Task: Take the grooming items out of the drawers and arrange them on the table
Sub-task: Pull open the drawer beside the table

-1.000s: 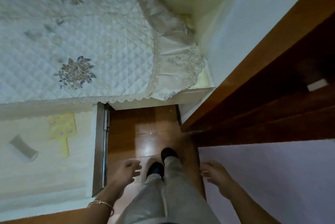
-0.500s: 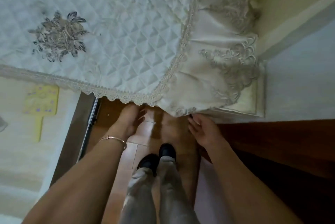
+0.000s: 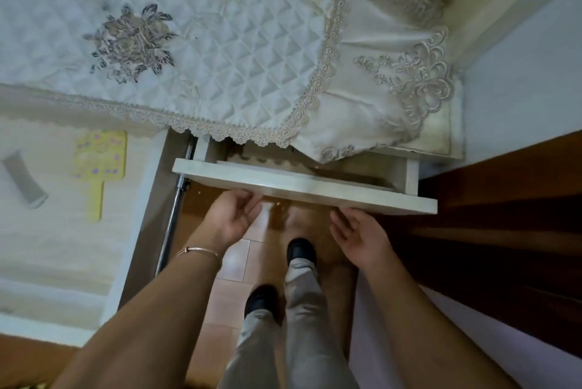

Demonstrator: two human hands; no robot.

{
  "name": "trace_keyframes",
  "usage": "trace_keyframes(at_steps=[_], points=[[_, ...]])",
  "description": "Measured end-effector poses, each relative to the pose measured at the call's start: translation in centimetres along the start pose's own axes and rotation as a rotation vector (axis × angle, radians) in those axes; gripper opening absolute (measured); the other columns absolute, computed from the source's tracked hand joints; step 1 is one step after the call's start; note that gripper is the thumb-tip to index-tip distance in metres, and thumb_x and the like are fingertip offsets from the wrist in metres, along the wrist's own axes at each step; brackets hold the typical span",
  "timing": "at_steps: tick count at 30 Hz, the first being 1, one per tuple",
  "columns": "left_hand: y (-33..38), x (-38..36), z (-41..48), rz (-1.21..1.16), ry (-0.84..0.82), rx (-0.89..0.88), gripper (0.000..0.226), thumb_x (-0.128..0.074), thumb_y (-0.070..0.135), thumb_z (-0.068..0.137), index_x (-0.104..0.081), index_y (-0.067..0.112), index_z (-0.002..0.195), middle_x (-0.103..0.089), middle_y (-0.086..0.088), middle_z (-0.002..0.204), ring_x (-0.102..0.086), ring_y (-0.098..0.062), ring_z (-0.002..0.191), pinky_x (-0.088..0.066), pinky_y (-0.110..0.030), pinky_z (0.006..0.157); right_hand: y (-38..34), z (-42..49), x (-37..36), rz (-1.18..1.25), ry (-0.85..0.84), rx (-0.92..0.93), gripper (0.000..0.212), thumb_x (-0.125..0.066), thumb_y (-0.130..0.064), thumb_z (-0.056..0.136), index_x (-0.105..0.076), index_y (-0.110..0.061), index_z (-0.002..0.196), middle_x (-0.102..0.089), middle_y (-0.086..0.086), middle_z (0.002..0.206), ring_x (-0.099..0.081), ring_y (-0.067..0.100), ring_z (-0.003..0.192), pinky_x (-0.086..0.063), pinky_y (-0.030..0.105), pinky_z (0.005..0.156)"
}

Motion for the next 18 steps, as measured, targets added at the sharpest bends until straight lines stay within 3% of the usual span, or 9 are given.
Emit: trace_keyframes(at_steps=[3,6,7,9,11,13,15,16,18], points=[[-1.6,2.0,-2.1,0.058,-0.057,0.027,0.027,-0.032,0.005,0.095,-0.053,0.012,0.08,-0.062,-0.003,0.09,-0.06,-0.014,0.094,-0.045,-0.025,0.076,1.9,-1.4,1.2,-0.016,-0.006,0.01,0.018,-0.042,-0.009,0.093,-0.056,-0.011,0.082,-0.058,0.002,0.089,-0.057,0.015,0.08,-0.041,0.034,0.091],[-2.7,3.8,-5.0,0.275,-0.022,-0.039,0.019,-0.042,0.01,0.094,-0.058,0.016,0.085,-0.064,-0.006,0.098,-0.059,-0.02,0.102,-0.046,-0.026,0.079,3.7,-3.9,2.0,-0.229,0.029,0.024,0.018,-0.041,-0.011,0.094,-0.056,-0.007,0.105,-0.056,0.006,0.106,-0.056,0.022,0.099,-0.039,0.035,0.094],[-2.7,4.4,-6.4,0.431,0.01,-0.14,0.015,-0.047,0.014,0.093,-0.059,0.02,0.086,-0.065,-0.008,0.103,-0.06,-0.02,0.099,-0.046,-0.027,0.08,4.0,-5.1,2.2,-0.374,0.055,0.077,0.02,-0.044,-0.01,0.093,-0.055,-0.008,0.109,-0.057,0.009,0.108,-0.055,0.024,0.1,-0.042,0.034,0.089],[-1.7,5.3,-9.9,0.72,0.064,-0.475,0.013,-0.054,0.016,0.09,-0.059,0.027,0.086,-0.066,-0.006,0.1,-0.061,-0.011,0.092,-0.047,-0.024,0.082,3.9,-8.0,2.2,-0.691,0.078,0.331,0.015,-0.051,-0.007,0.089,-0.062,-0.018,0.092,-0.065,0.012,0.106,-0.059,0.024,0.095,-0.046,0.033,0.081],[0.0,4.8,-14.2,0.945,0.028,-0.867,0.01,-0.053,0.019,0.089,-0.06,0.025,0.089,-0.065,0.006,0.094,-0.058,0.003,0.089,-0.043,-0.007,0.084,3.0,-11.7,1.4,-0.942,0.05,0.658,0.02,-0.057,-0.009,0.086,-0.061,-0.027,0.08,-0.068,0.006,0.096,-0.062,0.021,0.092,-0.048,0.031,0.082],[1.9,3.9,-16.2,1.172,-0.021,-1.162,0.027,-0.045,0.024,0.085,-0.062,0.014,0.102,-0.059,0.008,0.103,-0.051,0.003,0.097,-0.032,0.002,0.091,1.2,-14.8,0.3,-1.108,0.118,0.96,0.012,-0.057,-0.012,0.087,-0.065,-0.018,0.092,-0.066,0.005,0.098,-0.059,0.021,0.099,-0.046,0.031,0.086],[3.7,2.7,-15.7,1.413,-0.029,-1.286,0.042,-0.041,0.026,0.083,-0.059,0.003,0.114,-0.057,-0.001,0.114,-0.046,-0.011,0.112,-0.029,-0.011,0.103,-0.9,-16.0,-0.8,-1.263,0.234,1.18,0.024,-0.055,-0.017,0.087,-0.061,-0.009,0.109,-0.064,0.01,0.109,-0.053,0.025,0.109,-0.044,0.035,0.091],[4.4,2.2,-15.0,1.532,-0.02,-1.263,0.046,-0.04,0.028,0.084,-0.058,0.001,0.117,-0.059,-0.007,0.118,-0.047,-0.019,0.115,-0.033,-0.023,0.104,-1.7,-15.6,-1.3,-1.362,0.247,1.196,0.03,-0.054,-0.021,0.087,-0.059,-0.008,0.114,-0.062,0.011,0.114,-0.051,0.027,0.112,-0.043,0.037,0.094],[4.6,1.6,-13.7,1.741,-0.029,-1.152,0.054,-0.032,0.04,0.086,-0.058,0.002,0.116,-0.061,-0.015,0.117,-0.054,-0.03,0.111,-0.042,-0.033,0.095,-2.4,-14.1,-1.5,-1.569,0.239,1.027,0.036,-0.051,-0.029,0.089,-0.056,-0.008,0.118,-0.059,0.012,0.12,-0.049,0.03,0.115,-0.039,0.039,0.098]])
Point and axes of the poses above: each hand's wrist, its own z-axis towards the middle knuckle, its own x-axis out of the back of the hand, y = z × x, the point moved 4 cm from there along z, towards the middle knuckle
